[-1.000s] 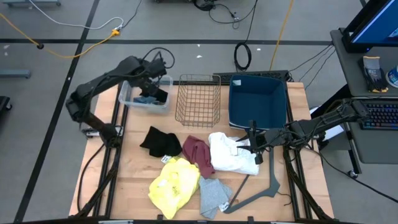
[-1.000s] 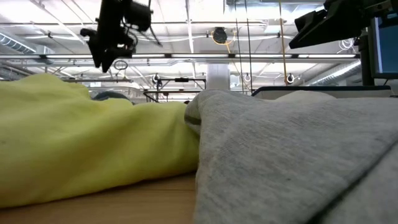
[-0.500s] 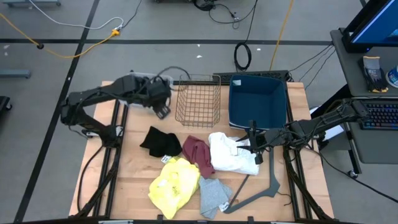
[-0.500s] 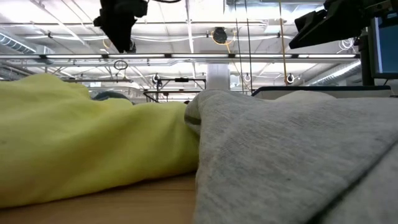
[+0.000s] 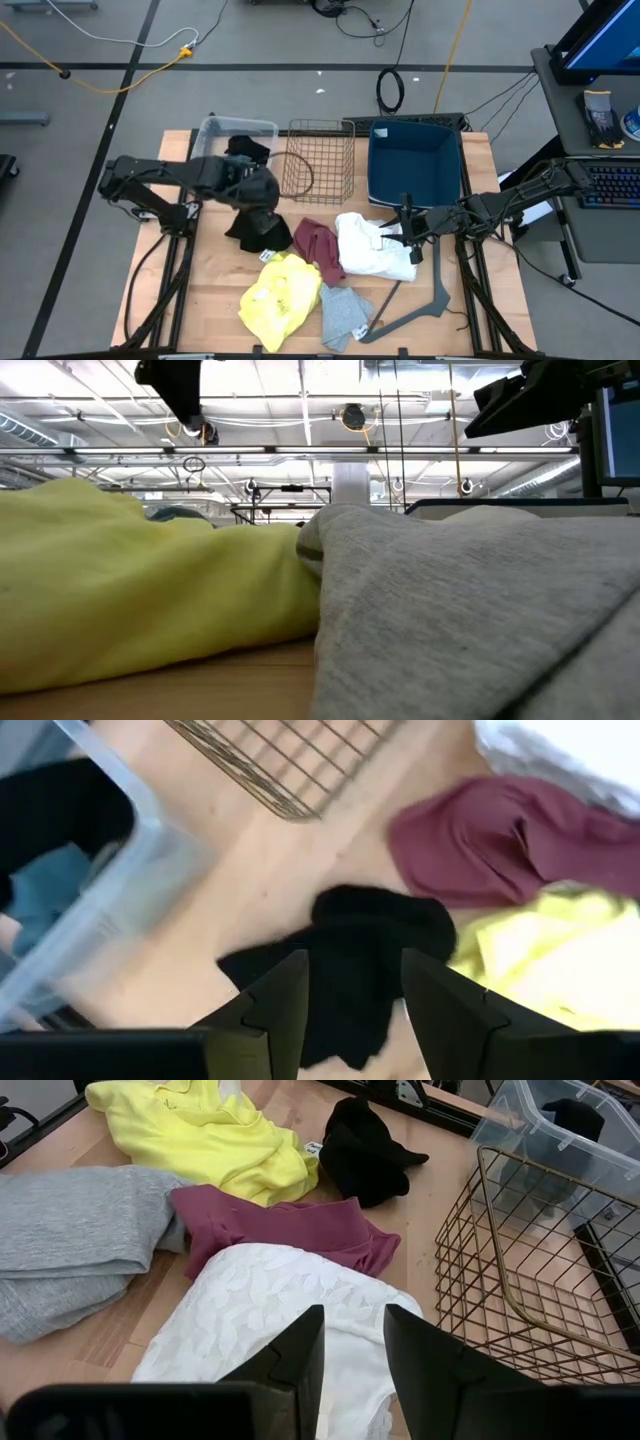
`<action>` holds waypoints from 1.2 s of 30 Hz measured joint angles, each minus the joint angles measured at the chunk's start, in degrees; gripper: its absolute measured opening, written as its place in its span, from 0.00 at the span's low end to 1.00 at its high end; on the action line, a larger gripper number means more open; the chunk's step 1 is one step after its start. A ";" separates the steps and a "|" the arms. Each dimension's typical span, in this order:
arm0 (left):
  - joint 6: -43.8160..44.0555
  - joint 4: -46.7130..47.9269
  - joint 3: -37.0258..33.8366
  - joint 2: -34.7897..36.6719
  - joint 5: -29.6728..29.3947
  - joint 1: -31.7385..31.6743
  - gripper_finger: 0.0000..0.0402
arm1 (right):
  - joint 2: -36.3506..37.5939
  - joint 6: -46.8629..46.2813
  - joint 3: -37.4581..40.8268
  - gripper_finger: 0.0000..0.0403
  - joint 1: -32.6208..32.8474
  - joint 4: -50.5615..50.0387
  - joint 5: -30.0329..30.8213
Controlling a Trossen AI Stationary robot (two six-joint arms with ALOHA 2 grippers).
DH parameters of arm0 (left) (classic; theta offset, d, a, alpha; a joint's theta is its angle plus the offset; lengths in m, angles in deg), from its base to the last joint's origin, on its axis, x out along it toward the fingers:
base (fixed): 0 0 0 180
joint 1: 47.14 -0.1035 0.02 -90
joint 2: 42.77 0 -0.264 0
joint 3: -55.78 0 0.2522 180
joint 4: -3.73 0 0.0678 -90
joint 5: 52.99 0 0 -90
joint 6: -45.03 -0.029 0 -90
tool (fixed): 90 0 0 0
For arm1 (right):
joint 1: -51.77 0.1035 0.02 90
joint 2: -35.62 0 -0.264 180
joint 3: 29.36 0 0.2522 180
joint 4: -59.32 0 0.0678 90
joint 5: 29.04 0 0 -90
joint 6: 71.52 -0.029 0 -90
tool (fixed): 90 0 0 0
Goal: Pick & Place Cloths
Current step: Put the black underwear into the black mesh basket
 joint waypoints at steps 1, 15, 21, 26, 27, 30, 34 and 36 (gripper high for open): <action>0.51 -0.06 0.00 -0.02 0.00 1.04 0.40 | 0.00 0.00 0.00 0.25 0.01 0.00 0.00; 7.56 -2.46 0.00 -0.04 -6.29 12.97 0.40 | 0.00 0.00 -0.01 0.25 0.00 0.00 0.00; 6.43 -4.95 -0.05 -3.47 -6.32 16.24 0.40 | 0.00 0.09 -0.01 0.25 0.00 -0.01 0.00; 2.53 -3.72 -0.04 -9.83 -6.36 16.92 0.40 | 0.00 0.52 0.00 0.25 0.00 0.00 0.00; 1.25 -3.61 -0.04 -11.35 -6.36 17.01 0.40 | 0.00 0.52 0.01 0.25 0.00 0.00 0.00; -1.80 -2.90 -0.04 -15.30 -6.39 17.13 0.40 | 0.00 0.55 0.00 0.25 0.00 0.00 0.00; -4.47 -1.89 -0.04 -19.81 -7.10 16.99 0.40 | 0.00 0.61 0.00 0.25 0.00 0.00 0.00; -4.29 0.00 -0.04 -21.46 -9.03 16.92 0.40 | -0.02 0.63 0.01 0.25 0.01 -0.02 -0.01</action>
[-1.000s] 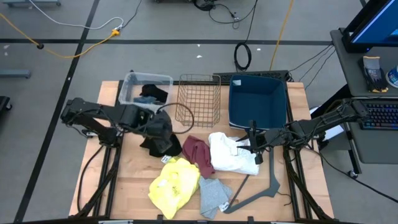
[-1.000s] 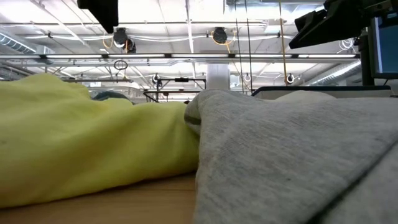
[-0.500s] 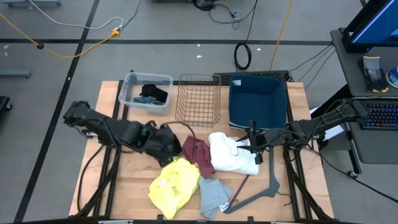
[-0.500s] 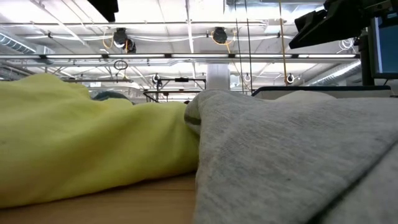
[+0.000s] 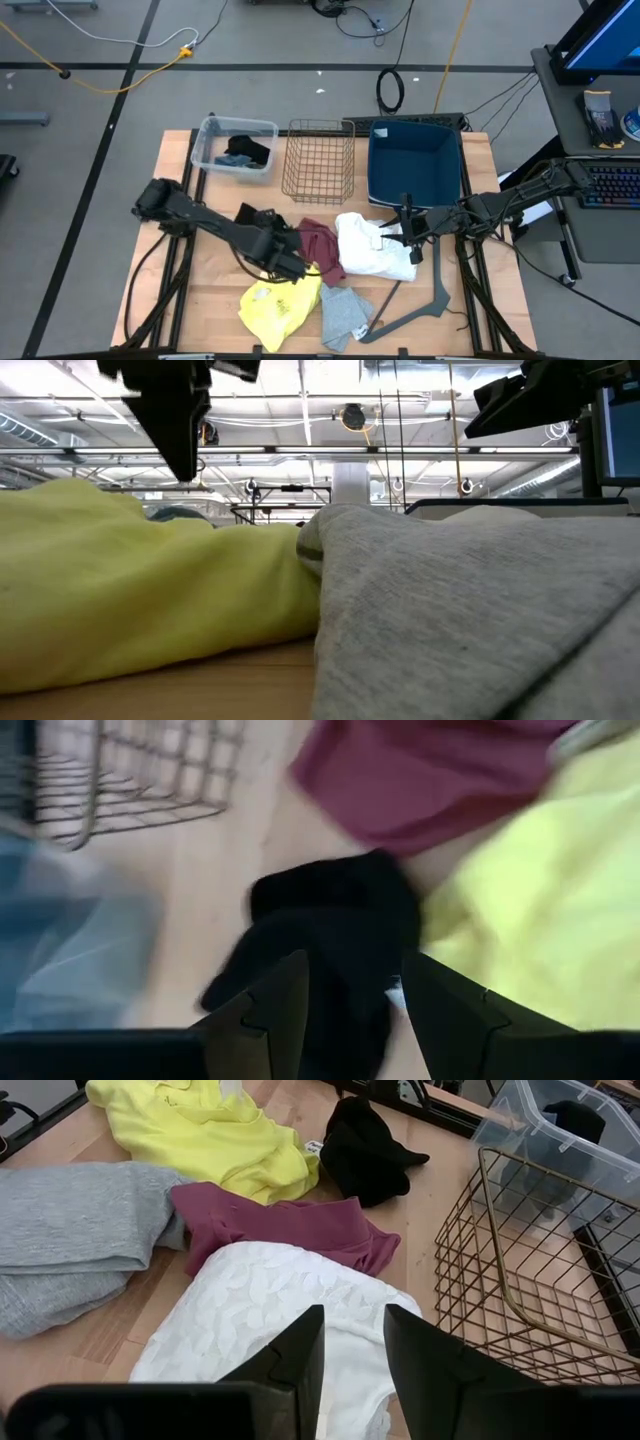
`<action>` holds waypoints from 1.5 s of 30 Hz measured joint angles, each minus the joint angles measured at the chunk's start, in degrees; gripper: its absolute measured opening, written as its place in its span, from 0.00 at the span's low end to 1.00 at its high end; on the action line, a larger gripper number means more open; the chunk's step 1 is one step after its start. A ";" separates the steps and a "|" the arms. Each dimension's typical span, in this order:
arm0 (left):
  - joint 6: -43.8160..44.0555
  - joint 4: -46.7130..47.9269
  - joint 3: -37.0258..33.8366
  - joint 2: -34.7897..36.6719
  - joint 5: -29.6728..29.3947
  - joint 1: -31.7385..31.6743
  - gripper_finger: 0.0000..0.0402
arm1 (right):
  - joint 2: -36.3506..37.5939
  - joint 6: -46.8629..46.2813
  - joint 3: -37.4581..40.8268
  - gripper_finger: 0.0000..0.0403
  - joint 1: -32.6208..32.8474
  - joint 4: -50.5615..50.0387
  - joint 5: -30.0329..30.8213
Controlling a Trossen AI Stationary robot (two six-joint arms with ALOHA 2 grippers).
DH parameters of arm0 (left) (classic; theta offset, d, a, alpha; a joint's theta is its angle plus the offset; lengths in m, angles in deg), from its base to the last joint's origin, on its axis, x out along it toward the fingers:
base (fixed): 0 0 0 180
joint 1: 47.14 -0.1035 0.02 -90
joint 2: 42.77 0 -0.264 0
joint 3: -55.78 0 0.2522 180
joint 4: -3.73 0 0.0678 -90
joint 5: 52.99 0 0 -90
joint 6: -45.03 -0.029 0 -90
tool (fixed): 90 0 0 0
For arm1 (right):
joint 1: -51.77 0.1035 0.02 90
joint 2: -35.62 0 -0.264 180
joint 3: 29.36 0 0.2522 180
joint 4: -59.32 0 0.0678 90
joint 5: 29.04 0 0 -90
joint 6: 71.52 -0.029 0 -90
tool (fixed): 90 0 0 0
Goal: Pick & Place Cloths
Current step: Put the black underwear into the black mesh basket
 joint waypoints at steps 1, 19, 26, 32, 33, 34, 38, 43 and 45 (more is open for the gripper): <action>0.73 1.40 0.00 -0.60 -1.10 -0.08 0.40 | 0.00 0.01 0.00 0.25 -0.01 0.00 0.01; 12.66 5.66 -1.17 -2.27 -0.14 -2.16 0.43 | 0.02 0.01 0.00 0.25 0.00 0.02 -0.02; 15.77 4.07 -6.63 -2.30 1.70 -2.16 0.60 | 0.02 0.01 0.00 0.25 0.01 0.00 -0.03; 16.33 3.92 -8.39 -2.30 3.27 -2.16 0.73 | 0.02 0.01 0.00 0.25 -0.01 0.01 -0.03; 16.32 3.86 -8.39 -2.29 3.32 -2.16 0.75 | 0.02 0.01 0.00 0.25 0.01 0.00 -0.03; 16.28 3.70 -8.39 -2.29 3.53 -2.16 0.76 | 0.02 0.01 0.00 0.25 -0.01 0.00 -0.03; 15.87 2.82 -8.39 -2.30 4.57 -2.16 0.79 | 0.02 0.01 0.00 0.25 -0.01 0.02 -0.03; 14.26 2.86 -8.38 -2.05 6.12 -2.20 0.79 | 0.02 0.01 0.00 0.25 -0.01 0.01 -0.03; 14.23 2.84 -8.37 -1.62 6.66 -2.29 0.78 | 0.02 0.01 0.00 0.25 -0.01 0.02 -0.02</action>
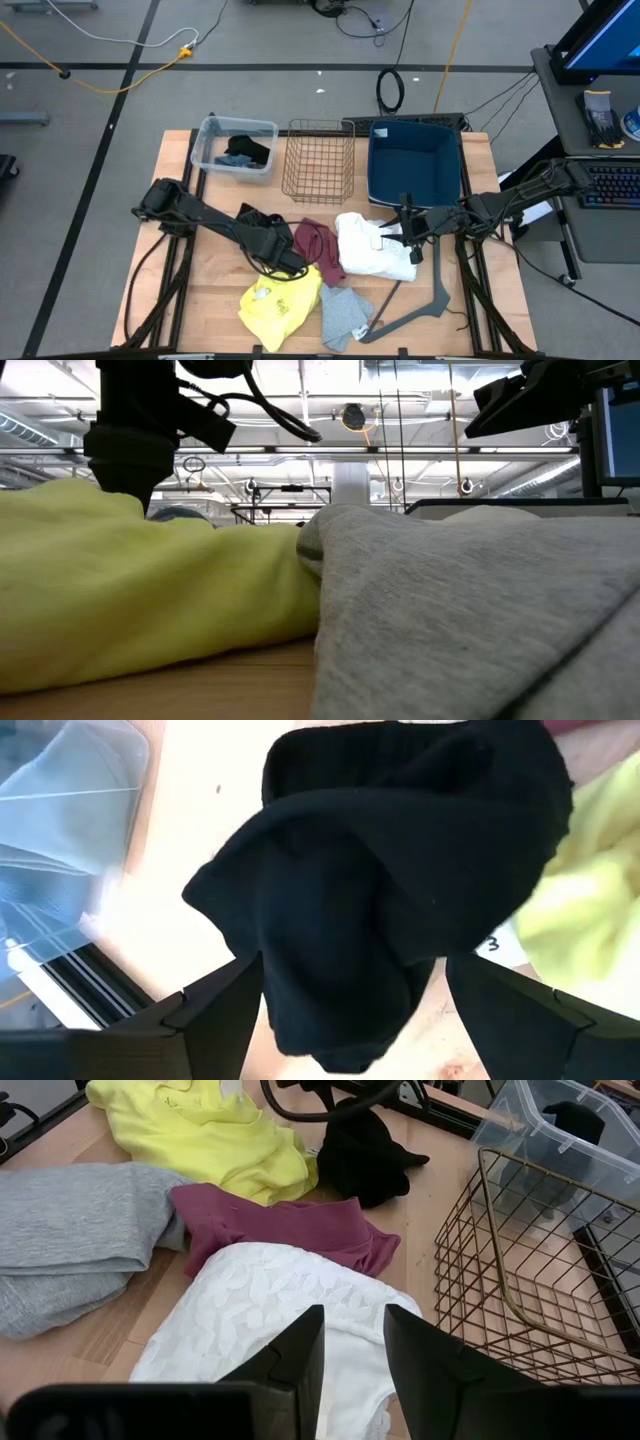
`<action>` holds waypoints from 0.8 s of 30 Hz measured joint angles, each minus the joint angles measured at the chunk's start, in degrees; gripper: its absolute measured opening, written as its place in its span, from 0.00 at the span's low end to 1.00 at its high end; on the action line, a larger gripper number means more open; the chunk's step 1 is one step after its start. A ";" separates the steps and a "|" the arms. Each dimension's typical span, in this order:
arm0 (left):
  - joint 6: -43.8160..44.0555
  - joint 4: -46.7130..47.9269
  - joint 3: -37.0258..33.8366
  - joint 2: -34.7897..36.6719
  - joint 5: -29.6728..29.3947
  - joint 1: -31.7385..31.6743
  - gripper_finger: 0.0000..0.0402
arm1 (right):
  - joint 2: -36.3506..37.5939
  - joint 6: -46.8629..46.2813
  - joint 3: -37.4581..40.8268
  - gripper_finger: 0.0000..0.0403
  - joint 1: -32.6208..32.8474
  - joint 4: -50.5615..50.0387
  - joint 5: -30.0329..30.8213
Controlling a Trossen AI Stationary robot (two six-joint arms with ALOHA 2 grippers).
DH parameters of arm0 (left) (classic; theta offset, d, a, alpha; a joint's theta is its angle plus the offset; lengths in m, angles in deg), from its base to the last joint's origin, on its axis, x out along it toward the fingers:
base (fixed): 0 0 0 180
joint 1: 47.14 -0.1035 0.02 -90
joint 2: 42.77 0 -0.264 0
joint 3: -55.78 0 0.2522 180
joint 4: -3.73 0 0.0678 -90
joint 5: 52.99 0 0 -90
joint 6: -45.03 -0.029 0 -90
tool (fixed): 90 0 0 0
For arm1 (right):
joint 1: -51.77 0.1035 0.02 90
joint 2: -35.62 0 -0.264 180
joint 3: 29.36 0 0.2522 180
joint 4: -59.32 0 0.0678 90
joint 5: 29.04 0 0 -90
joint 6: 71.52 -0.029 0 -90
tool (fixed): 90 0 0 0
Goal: Pick & Place Cloths
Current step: Put the black underwear into the black mesh basket
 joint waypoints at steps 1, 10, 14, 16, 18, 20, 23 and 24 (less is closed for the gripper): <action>0.00 0.04 0.00 0.22 0.27 -0.04 0.77 | 0.00 0.00 0.00 0.25 0.00 0.00 -0.01; -4.92 -5.89 0.00 0.44 0.43 -0.66 0.77 | 0.00 -0.14 0.00 0.25 0.00 0.00 0.00; -9.22 -8.55 0.00 0.44 -0.87 -1.09 0.77 | 0.00 -1.37 0.00 0.25 0.00 0.00 0.01; -9.32 -8.10 -0.03 0.46 -2.03 -1.54 0.77 | 0.00 -1.44 0.00 0.25 0.00 0.00 -0.01; -9.06 -7.55 -0.49 0.53 -3.51 -2.20 0.77 | 0.00 -1.46 0.00 0.25 0.00 0.00 -0.01; -8.61 -6.66 -1.26 0.53 -4.13 -2.85 0.77 | 0.00 -1.46 0.00 0.25 0.00 -0.02 -0.01; -8.57 -7.82 -3.55 0.53 -3.03 -4.02 0.77 | 0.00 -1.46 0.00 0.25 0.01 -0.02 0.01; -8.59 -9.02 -4.60 0.53 -2.13 -4.39 0.78 | 0.00 -1.46 0.00 0.25 0.01 -0.02 0.01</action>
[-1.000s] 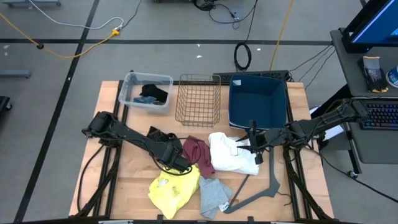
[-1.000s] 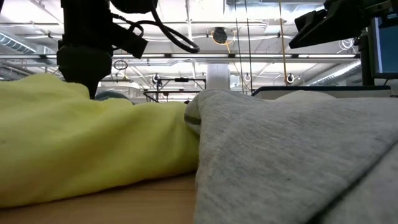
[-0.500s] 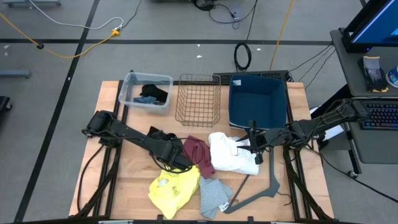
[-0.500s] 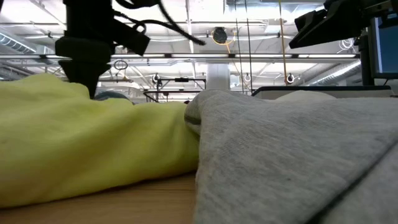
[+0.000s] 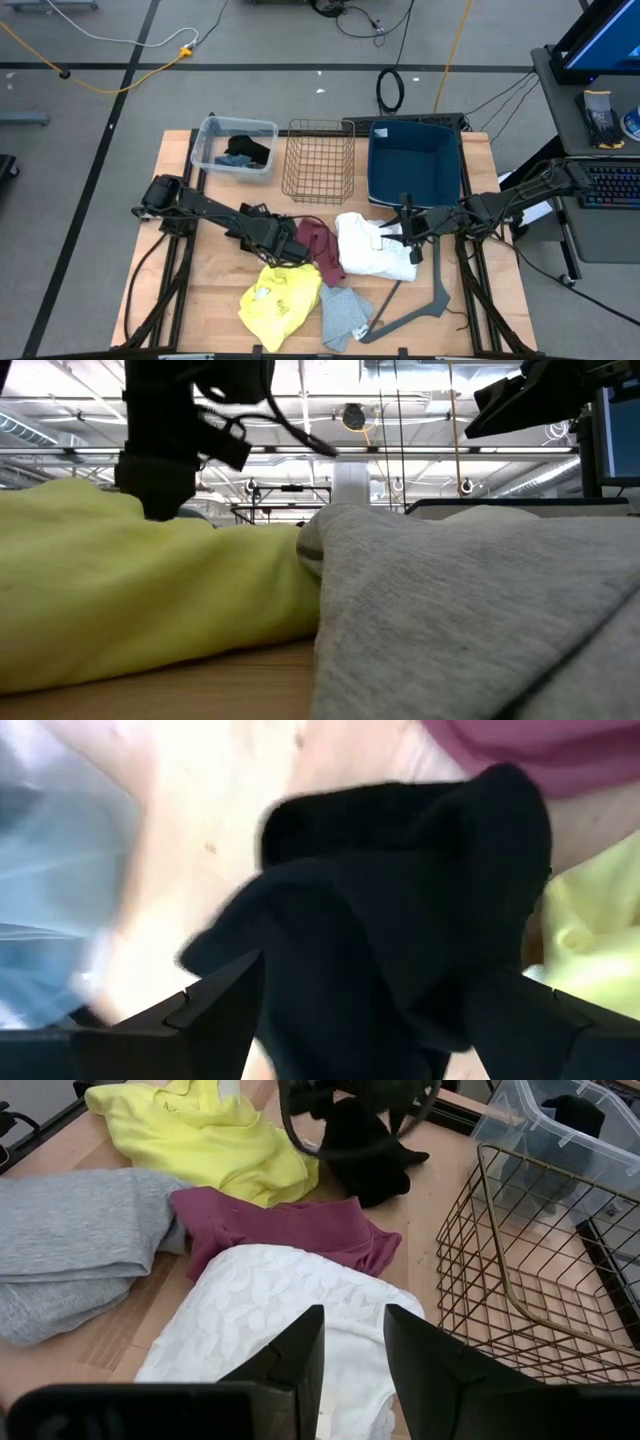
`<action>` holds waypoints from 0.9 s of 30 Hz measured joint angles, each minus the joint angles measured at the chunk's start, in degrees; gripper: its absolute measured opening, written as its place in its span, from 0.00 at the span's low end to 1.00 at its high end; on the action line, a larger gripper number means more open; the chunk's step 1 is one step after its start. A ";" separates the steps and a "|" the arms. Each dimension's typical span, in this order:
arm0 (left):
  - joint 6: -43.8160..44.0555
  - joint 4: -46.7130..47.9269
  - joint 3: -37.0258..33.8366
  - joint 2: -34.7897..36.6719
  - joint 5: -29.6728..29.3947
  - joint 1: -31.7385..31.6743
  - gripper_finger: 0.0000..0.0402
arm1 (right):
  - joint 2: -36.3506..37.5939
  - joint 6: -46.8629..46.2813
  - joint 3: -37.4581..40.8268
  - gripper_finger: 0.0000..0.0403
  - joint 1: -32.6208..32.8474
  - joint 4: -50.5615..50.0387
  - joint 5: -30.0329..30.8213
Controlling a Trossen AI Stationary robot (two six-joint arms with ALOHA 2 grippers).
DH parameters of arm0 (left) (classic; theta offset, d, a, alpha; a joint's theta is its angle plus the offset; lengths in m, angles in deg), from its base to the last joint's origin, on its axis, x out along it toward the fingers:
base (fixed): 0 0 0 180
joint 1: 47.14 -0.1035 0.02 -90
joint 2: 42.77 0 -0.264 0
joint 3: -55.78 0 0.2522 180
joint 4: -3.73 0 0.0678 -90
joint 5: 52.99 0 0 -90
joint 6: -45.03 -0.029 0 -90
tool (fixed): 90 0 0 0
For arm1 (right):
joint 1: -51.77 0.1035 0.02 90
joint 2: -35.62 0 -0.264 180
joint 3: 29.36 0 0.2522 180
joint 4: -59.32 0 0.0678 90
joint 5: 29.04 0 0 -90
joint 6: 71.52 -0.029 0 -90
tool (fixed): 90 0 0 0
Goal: Pick & Place Cloths
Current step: Put the black underwear into the black mesh basket
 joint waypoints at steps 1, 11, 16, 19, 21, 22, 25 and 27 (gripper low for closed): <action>-0.03 -1.10 -1.06 0.00 1.04 -0.36 0.78 | 0.00 0.02 0.00 0.25 -0.01 0.00 0.00; -0.42 -7.78 -10.69 0.00 3.46 -3.84 0.79 | 0.00 0.09 0.00 0.25 0.01 0.00 -0.01; -2.08 -11.38 -13.13 0.33 5.83 -5.27 0.77 | -0.02 0.04 0.00 0.25 -0.01 0.00 0.01; -2.46 -12.48 -13.15 0.25 6.07 -5.25 0.69 | -0.01 0.02 0.00 0.25 0.00 0.00 0.01; -2.75 -13.05 -13.17 0.22 6.15 -5.12 0.60 | 0.00 0.02 0.00 0.25 -0.01 0.00 0.01; -2.82 -13.08 -13.18 0.30 6.36 -5.00 0.56 | 0.00 0.02 0.00 0.25 -0.01 0.01 0.01; -2.82 -13.08 -13.28 0.31 6.52 -4.44 0.41 | 0.00 0.02 0.00 0.25 0.01 0.00 0.01; -2.82 -12.88 -13.30 0.31 6.55 -4.09 0.30 | 0.00 0.00 0.00 0.25 -0.01 0.00 0.01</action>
